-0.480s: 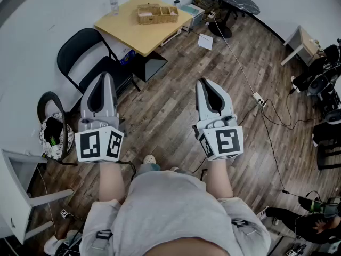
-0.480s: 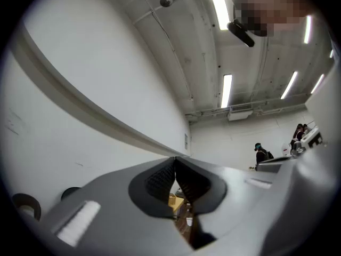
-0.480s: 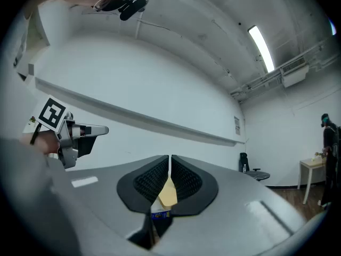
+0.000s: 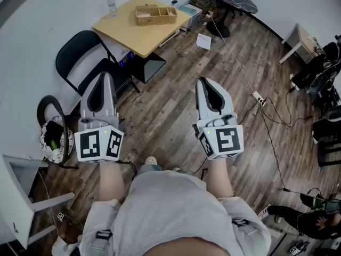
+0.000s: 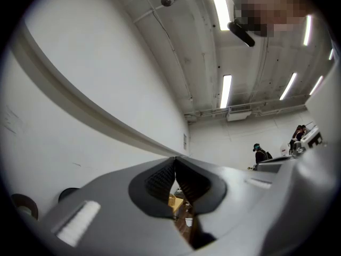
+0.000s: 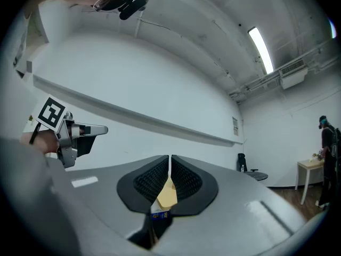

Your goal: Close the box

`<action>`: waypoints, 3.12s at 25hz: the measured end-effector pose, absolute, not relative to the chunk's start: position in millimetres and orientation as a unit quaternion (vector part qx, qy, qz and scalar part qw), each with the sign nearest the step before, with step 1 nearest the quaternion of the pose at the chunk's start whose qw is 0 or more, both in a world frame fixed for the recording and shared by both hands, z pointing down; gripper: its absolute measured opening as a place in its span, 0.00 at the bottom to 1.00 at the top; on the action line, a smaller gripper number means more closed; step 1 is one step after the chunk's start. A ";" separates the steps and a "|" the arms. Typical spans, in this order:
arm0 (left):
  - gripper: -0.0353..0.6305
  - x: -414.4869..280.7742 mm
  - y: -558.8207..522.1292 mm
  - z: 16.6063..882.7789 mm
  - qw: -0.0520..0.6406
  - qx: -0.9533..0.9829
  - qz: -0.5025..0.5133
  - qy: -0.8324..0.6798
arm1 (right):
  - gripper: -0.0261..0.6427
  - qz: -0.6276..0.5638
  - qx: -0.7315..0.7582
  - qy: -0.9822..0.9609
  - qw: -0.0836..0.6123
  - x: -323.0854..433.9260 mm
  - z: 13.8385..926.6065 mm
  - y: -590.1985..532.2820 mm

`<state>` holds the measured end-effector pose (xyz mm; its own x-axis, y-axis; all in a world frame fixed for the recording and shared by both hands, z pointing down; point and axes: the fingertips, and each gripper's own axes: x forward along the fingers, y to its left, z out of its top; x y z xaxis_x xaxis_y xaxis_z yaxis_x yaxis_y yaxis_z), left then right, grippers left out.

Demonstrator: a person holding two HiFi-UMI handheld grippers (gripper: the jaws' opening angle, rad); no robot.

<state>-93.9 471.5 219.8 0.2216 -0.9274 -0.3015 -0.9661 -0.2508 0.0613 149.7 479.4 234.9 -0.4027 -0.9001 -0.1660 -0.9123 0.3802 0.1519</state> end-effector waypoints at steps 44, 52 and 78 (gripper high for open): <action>0.14 -123.7 222.0 209.0 0.072 -0.777 0.151 0.607 | 0.06 0.112 -0.549 0.826 0.055 129.2 219.4 220.5; 0.14 -108.3 168.4 204.2 0.076 -0.769 0.156 0.615 | 0.06 0.115 -0.532 0.837 0.058 140.5 216.7 158.9; 0.14 -90.0 46.3 219.9 0.069 -0.765 0.165 0.618 | 0.06 0.100 -0.520 0.847 0.045 152.3 242.1 32.0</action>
